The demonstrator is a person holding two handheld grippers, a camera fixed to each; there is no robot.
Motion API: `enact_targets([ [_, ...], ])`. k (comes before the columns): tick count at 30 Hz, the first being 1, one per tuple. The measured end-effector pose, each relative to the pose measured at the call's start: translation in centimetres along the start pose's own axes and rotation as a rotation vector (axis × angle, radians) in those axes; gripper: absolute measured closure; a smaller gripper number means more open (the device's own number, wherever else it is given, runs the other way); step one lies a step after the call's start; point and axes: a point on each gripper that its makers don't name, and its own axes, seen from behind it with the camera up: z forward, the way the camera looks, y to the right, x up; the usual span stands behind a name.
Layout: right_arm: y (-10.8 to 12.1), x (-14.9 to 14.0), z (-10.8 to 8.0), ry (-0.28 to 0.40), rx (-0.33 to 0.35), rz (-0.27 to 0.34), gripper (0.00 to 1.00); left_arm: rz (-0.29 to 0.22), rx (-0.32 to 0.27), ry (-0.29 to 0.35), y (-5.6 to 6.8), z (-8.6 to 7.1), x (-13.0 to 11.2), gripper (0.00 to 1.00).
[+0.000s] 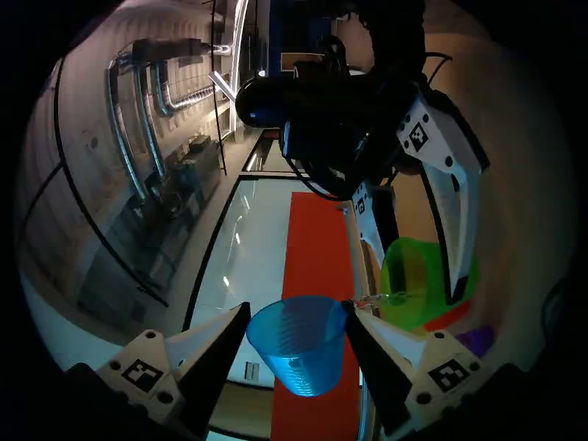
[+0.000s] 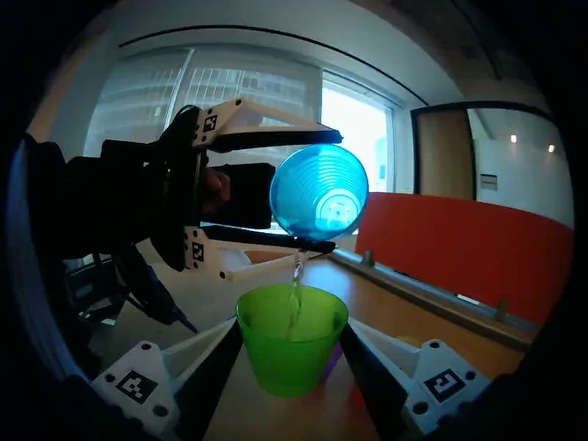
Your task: Pour water
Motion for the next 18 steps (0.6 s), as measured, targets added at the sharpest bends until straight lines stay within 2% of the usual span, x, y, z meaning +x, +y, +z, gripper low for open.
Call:
enact_targets([
  [18, -0.07, 0.21, 0.09, 0.003, -0.001, -0.005, 0.1, 0.064, 0.011, 0.006, -0.24, 0.09, 0.08, 0.1],
])
